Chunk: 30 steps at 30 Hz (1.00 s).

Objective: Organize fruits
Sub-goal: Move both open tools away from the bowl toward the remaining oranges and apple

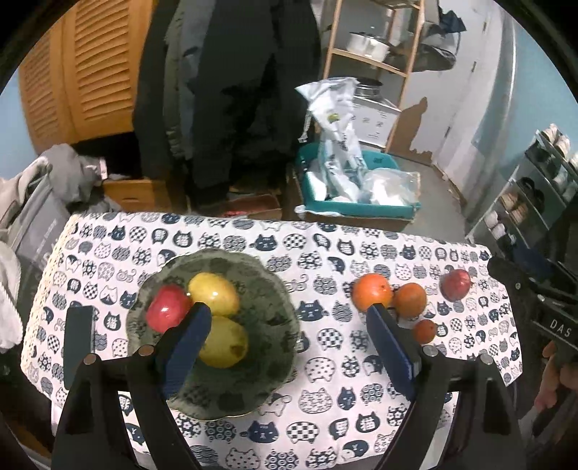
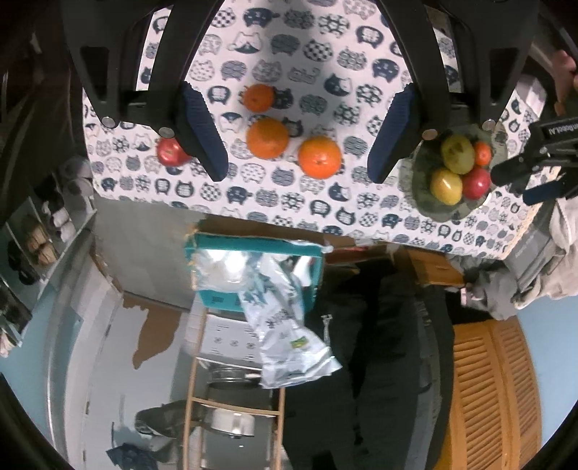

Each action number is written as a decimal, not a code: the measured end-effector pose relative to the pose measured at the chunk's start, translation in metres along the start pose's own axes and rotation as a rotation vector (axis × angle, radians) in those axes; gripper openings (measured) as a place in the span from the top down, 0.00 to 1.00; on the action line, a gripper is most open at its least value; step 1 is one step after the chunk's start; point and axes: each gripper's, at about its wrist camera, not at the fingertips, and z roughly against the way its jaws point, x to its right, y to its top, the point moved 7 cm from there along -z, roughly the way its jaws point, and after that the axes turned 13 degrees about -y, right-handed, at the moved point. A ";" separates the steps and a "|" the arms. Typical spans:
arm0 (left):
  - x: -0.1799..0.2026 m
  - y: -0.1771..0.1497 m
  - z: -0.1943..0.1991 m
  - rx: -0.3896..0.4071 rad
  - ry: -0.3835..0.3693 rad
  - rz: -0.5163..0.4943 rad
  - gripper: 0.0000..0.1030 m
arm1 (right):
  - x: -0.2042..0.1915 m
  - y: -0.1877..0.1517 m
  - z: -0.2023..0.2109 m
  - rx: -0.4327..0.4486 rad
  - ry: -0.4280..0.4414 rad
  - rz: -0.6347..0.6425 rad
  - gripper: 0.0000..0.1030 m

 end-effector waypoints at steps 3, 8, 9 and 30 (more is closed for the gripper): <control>0.015 0.003 -0.004 -0.002 -0.007 -0.026 0.13 | 0.018 -0.005 0.002 0.004 -0.023 -0.013 0.19; 0.036 0.005 -0.014 -0.010 -0.015 -0.064 0.09 | 0.044 -0.013 0.004 0.008 -0.057 -0.031 0.18; 0.039 0.004 -0.016 -0.015 -0.017 -0.070 0.09 | 0.049 -0.015 0.004 0.007 -0.061 -0.039 0.18; 0.081 -0.004 -0.104 -0.154 -0.020 -0.145 0.09 | 0.139 -0.060 -0.043 -0.113 -0.148 -0.188 0.18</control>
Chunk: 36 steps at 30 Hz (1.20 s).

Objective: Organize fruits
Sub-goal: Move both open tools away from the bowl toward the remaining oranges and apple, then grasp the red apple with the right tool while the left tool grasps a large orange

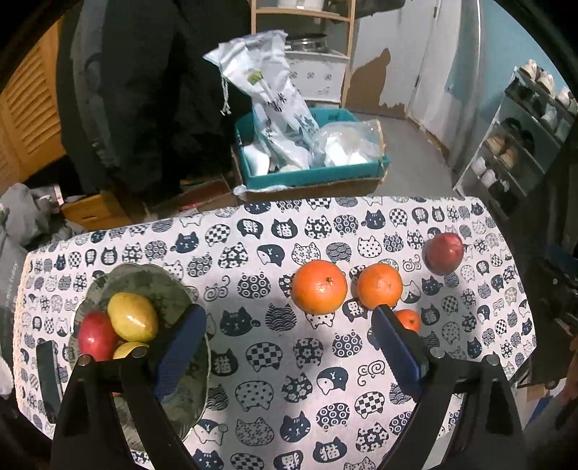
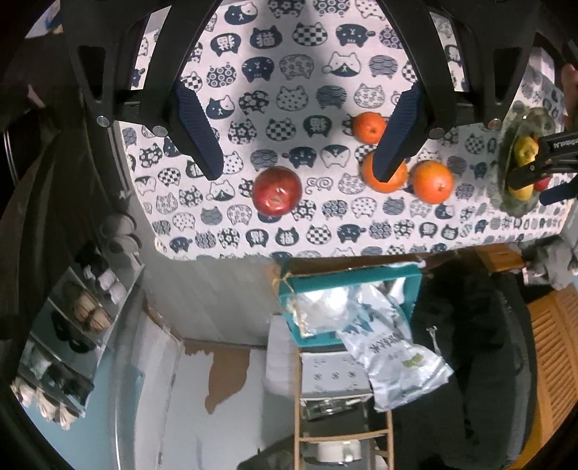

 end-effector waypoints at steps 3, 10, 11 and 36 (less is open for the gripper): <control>-0.001 0.001 -0.012 -0.018 0.008 -0.004 0.09 | 0.003 -0.003 -0.012 -0.027 0.002 -0.010 0.18; -0.008 0.003 -0.043 -0.061 0.014 0.012 0.09 | 0.003 -0.009 -0.040 -0.083 -0.001 -0.006 0.18; -0.008 0.003 -0.049 -0.069 0.014 0.012 0.09 | 0.003 -0.010 -0.044 -0.093 0.001 -0.007 0.18; -0.012 0.004 -0.147 -0.215 -0.051 0.055 0.09 | -0.011 -0.023 -0.185 -0.320 0.019 -0.046 0.18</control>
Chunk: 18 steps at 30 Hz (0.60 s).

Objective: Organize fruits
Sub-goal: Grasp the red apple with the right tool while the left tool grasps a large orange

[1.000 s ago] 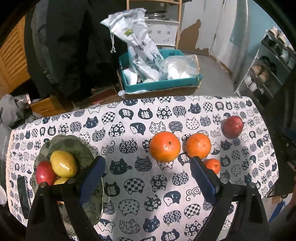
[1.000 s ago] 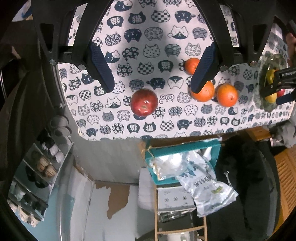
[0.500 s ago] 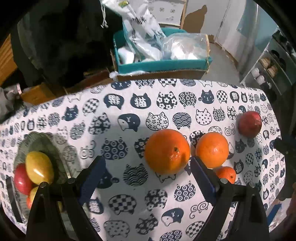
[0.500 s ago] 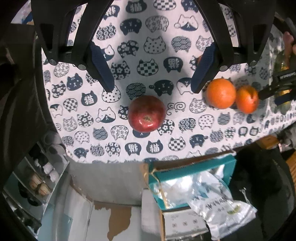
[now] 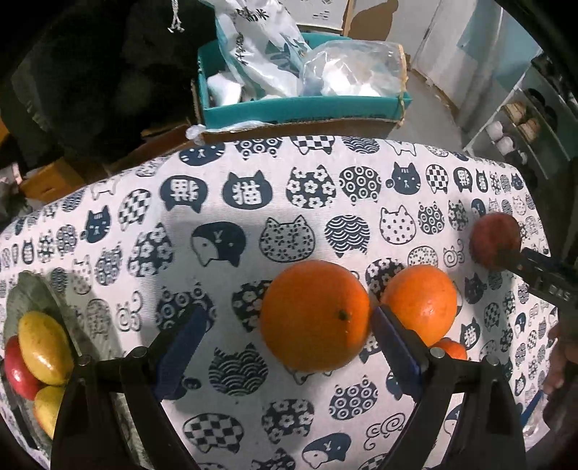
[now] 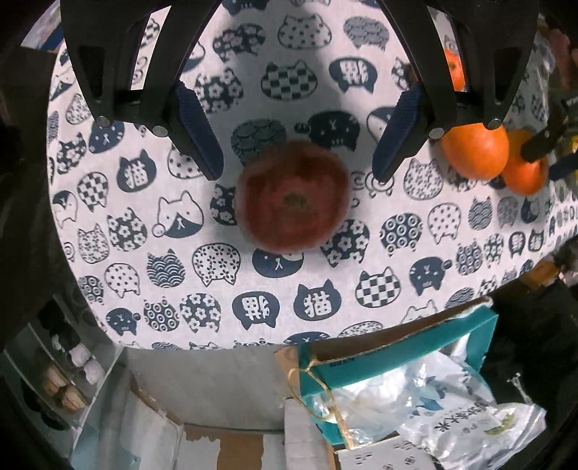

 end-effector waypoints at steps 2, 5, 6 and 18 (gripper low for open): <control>0.001 0.001 -0.003 -0.003 -0.012 0.003 0.09 | -0.001 0.003 -0.006 -0.005 0.013 -0.009 0.18; 0.003 0.001 -0.009 -0.005 -0.033 0.000 0.09 | -0.004 0.006 -0.016 -0.016 0.010 -0.008 0.18; 0.004 0.001 -0.010 -0.005 -0.041 0.002 0.09 | -0.004 0.006 -0.018 -0.022 0.006 -0.007 0.18; 0.025 -0.003 -0.017 -0.024 -0.119 -0.031 0.38 | -0.001 0.003 -0.024 -0.014 -0.009 0.009 0.27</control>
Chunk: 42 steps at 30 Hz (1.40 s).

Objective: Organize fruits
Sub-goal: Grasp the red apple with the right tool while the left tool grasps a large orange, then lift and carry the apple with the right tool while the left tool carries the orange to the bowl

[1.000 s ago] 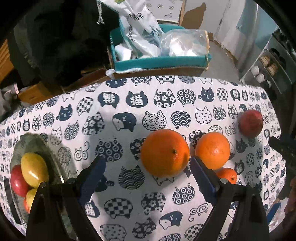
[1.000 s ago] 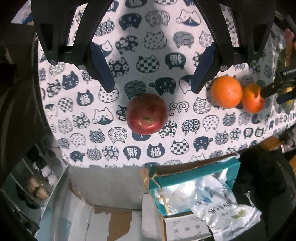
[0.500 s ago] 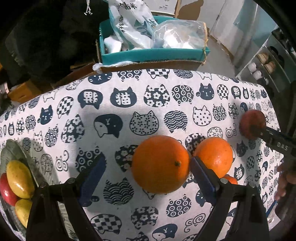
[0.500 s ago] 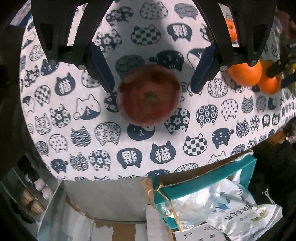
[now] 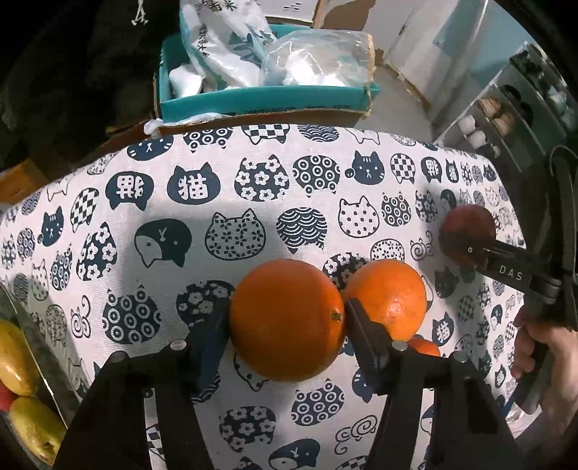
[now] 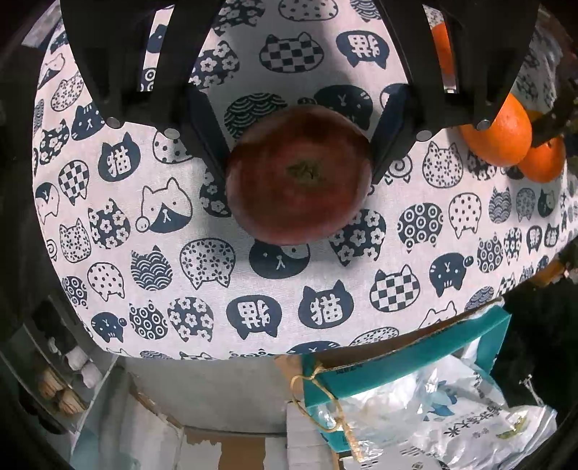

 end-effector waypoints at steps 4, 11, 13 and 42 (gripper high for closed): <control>0.001 -0.003 0.001 0.005 0.017 -0.017 0.39 | -0.001 -0.007 0.005 0.003 -0.006 0.017 0.27; -0.002 -0.012 0.010 0.002 0.044 -0.022 0.39 | -0.005 -0.012 0.027 0.046 -0.003 0.033 0.27; -0.002 -0.015 0.016 0.008 0.049 -0.021 0.39 | -0.007 -0.013 0.037 0.064 -0.004 0.043 0.27; 0.034 -0.037 0.148 0.215 0.044 -0.095 0.40 | -0.043 -0.029 0.183 0.291 0.110 0.126 0.27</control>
